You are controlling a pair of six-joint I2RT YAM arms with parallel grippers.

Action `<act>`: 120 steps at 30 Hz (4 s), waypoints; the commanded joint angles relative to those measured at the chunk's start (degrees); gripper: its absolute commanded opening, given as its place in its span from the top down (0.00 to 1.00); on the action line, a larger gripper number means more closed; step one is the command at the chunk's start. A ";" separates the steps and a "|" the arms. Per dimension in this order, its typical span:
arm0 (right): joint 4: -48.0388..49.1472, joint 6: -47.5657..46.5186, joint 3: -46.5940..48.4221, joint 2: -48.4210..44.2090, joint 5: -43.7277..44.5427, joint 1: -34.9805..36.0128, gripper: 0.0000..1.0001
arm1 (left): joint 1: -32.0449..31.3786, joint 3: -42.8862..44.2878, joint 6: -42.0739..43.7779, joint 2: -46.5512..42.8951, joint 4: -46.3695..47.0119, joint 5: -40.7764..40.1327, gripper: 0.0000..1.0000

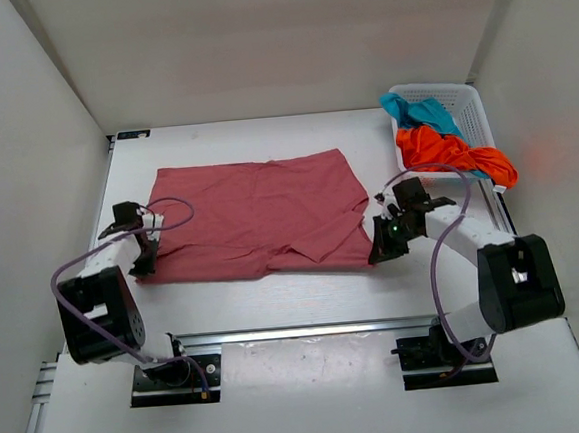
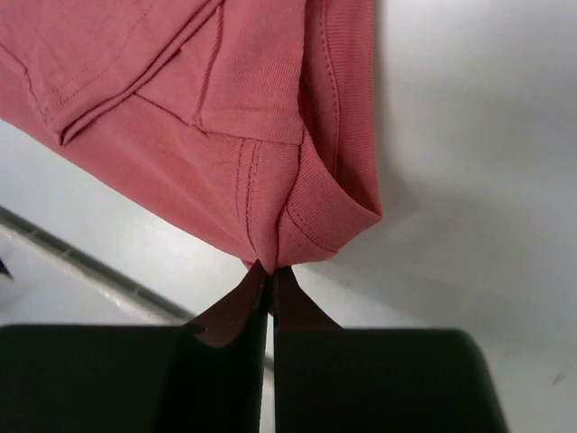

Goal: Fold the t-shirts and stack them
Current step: Fold the flattened tshirt in 1/3 of the way

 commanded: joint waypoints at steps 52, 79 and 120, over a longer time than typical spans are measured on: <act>-6.76 3.96 -11.15 -4.39 -3.55 -2.83 1.00 | -8.97 4.33 12.12 0.26 1.48 -1.61 0.54; -6.49 3.53 -11.42 -5.18 -4.43 -4.50 1.00 | -7.74 8.30 8.51 8.17 9.92 -10.30 1.00; -18.08 6.95 -5.11 -6.15 3.30 -2.15 1.00 | -3.53 -1.72 9.21 3.17 -8.35 -14.34 1.00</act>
